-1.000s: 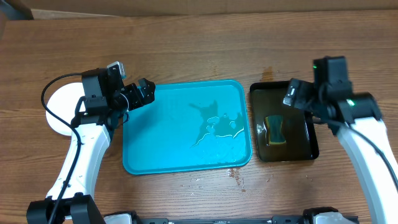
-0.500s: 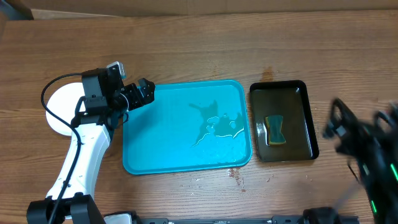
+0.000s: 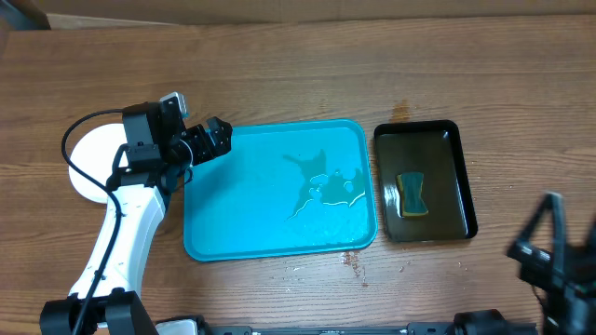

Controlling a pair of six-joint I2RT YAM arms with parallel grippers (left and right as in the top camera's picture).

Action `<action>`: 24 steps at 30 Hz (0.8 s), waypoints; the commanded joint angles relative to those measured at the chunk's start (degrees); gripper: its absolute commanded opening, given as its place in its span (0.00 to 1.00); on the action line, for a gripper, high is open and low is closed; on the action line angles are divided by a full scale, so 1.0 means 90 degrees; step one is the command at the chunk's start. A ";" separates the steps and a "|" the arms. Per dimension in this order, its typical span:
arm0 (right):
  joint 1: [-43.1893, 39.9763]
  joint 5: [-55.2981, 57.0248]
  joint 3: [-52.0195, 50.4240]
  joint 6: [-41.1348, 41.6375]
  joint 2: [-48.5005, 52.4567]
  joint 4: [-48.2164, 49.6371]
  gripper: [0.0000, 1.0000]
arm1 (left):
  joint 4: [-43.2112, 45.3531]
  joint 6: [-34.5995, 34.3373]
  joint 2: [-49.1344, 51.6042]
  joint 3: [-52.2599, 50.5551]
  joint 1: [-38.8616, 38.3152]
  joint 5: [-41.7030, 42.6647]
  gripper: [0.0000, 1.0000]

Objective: Clean dirty plates on tray and stack at the side

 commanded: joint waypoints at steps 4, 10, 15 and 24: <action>-0.0034 -0.1035 -0.2113 -0.0163 -0.0362 0.2064 1.00 | 0.0005 0.0165 -0.0053 0.0090 -0.0017 -0.0022 1.00; -0.0070 -0.1030 -0.3342 -0.0160 -0.0877 0.2494 1.00 | 0.0005 0.0165 -0.0053 0.0090 -0.0017 -0.0022 1.00; -0.0085 -0.0954 -0.3808 -0.0160 -0.0877 0.2273 1.00 | 0.0005 0.0165 -0.0053 0.0090 -0.0017 -0.0019 1.00; -0.0085 -0.0593 -0.4473 -0.0163 -0.0877 0.1022 1.00 | 0.0005 0.0165 -0.0053 0.0090 -0.0017 -0.0019 1.00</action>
